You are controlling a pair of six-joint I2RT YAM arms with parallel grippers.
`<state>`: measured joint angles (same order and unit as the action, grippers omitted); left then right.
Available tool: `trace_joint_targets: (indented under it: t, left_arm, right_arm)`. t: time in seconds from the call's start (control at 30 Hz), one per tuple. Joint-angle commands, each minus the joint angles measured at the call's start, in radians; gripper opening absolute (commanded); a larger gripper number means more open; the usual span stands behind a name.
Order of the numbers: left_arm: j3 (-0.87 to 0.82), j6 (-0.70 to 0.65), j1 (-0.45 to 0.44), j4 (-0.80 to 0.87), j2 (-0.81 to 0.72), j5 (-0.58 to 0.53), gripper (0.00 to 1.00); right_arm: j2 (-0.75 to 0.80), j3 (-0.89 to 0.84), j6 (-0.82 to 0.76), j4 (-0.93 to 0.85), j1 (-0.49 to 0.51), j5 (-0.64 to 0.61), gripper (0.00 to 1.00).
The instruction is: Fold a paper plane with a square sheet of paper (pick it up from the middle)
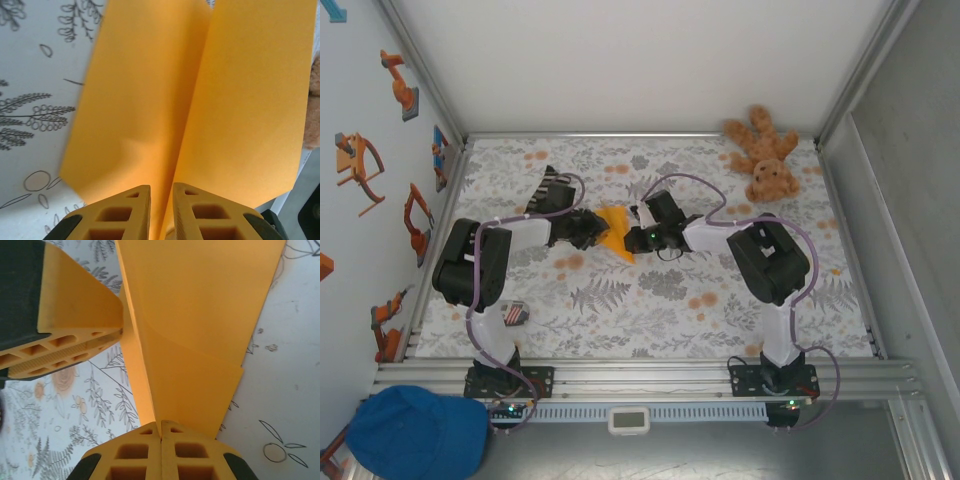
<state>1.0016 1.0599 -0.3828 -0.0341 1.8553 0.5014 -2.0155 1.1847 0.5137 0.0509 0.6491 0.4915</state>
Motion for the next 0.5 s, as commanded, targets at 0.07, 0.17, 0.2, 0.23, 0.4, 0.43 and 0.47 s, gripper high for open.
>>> trace_joint_targets:
  t: [0.07, 0.17, 0.2, 0.23, 0.4, 0.43, 0.47]
  left_arm:
    - [0.034, -0.029, -0.012, -0.013, 0.026, 0.022, 0.19]
    - [0.033, -0.054, -0.012, 0.001, 0.026, 0.011, 0.2]
    - [0.032, -0.064, -0.012, 0.002, 0.026, 0.01, 0.21]
    - [0.028, -0.069, -0.013, 0.001, 0.026, 0.01, 0.22]
    - [0.022, -0.102, -0.015, -0.022, 0.039, 0.026, 0.29]
    - [0.022, -0.108, -0.015, -0.025, 0.043, 0.029, 0.31]
    - [0.022, -0.116, -0.017, -0.033, 0.046, 0.033, 0.32]
  right_arm:
    - [-0.034, -0.017, 0.053, 0.057, -0.027, 0.098, 0.03]
    - [-0.051, -0.019, 0.08, 0.08, -0.038, 0.136, 0.03]
    - [-0.059, -0.016, 0.089, 0.086, -0.041, 0.148, 0.03]
    - [-0.063, -0.019, 0.096, 0.095, -0.044, 0.157, 0.03]
    - [-0.087, -0.034, 0.15, 0.156, -0.064, 0.204, 0.03]
    - [-0.09, -0.036, 0.156, 0.167, -0.067, 0.21, 0.03]
    - [-0.092, -0.041, 0.166, 0.18, -0.071, 0.217, 0.03]
